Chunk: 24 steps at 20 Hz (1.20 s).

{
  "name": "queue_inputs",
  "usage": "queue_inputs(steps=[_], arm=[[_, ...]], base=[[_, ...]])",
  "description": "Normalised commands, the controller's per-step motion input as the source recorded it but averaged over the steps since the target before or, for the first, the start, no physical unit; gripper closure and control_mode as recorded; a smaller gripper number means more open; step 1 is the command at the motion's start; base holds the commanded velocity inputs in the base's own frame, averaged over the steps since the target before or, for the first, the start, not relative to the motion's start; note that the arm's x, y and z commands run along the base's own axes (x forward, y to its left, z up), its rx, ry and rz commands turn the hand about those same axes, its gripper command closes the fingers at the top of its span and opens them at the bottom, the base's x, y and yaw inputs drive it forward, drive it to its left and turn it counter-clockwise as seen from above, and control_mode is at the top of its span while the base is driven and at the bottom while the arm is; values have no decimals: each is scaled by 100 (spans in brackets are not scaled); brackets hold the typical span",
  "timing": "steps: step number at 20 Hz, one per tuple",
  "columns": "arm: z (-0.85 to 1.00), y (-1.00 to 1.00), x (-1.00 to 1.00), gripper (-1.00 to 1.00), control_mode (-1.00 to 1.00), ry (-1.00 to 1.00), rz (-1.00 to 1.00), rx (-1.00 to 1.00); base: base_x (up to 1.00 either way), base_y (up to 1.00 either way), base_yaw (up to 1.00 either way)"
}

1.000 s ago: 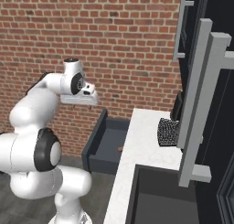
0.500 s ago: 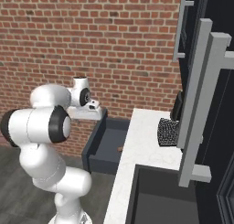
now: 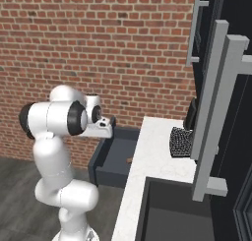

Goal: Pick up the knife from the drawer and place it on the cutting board. Then place the meat from the plate to the cutting board.

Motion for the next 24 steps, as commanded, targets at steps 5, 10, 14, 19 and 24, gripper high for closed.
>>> queue_inputs(steps=[5,10,14,19,24], arm=[[-44,0,22,-100,-100,5,0,0],[-54,0,19,-100,-100,1,0,0],[-47,0,21,-100,-100,0,0,0],[-24,1,16,-100,-100,0,0,0],[0,53,3,-100,-100,1,-4,0]], base=[[0,0,0],[0,0,0],[0,0,0],[0,0,0],[0,0,0]])
